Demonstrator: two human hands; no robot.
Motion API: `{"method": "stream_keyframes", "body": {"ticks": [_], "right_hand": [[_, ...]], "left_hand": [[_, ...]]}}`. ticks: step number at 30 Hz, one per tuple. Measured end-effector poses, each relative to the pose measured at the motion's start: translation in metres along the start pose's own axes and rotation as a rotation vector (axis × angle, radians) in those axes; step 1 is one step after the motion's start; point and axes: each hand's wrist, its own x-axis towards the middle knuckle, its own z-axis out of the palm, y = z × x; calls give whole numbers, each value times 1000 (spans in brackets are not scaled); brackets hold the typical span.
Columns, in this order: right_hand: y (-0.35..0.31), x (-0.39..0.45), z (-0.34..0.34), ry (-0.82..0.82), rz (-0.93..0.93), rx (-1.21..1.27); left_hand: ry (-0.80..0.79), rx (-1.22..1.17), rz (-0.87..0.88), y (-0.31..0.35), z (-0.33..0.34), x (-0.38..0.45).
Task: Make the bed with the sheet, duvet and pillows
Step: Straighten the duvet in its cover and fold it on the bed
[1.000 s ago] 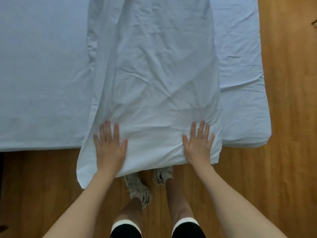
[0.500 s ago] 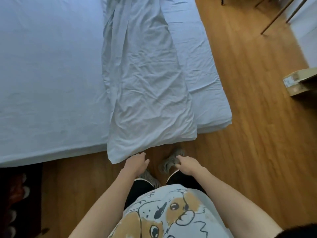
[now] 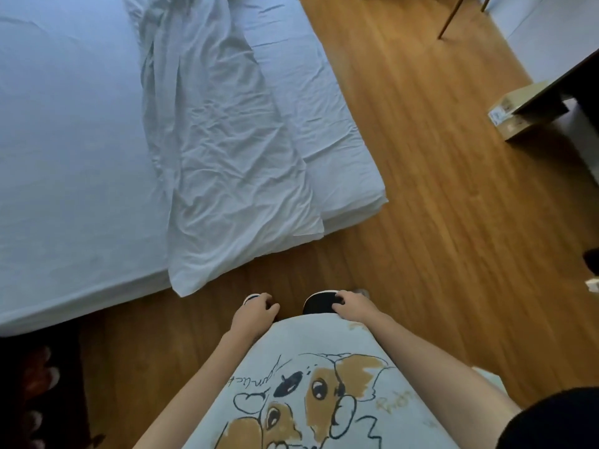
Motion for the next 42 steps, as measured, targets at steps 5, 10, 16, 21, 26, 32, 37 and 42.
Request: {"method": "stream_keyframes", "body": {"ticks": [5,10,16,21,26,32,37,42], "right_hand": [[78,8,-37,-2,-18,70],[163,24,-91,-5,-24,166],[228,28,-162,62,-6,307],[275,48,-225,51,24,414],[312,77,-298,76,96,460],[366,112,-405,100,231,483],[389,127,-502,141,288,472],[372,172,-600,135,250,407]], "left_hand": [[35,89,-36,75,24,20],[23,205,-26,170,49,35],[39,234,62,291,52,64],[-13,324,170,385,52,106],[-123,513,231,463,53,174],[-255,501,274,580,36,271],[-242,380,308,664,-15,321],[-192,229,252,707,-71,371]]}}
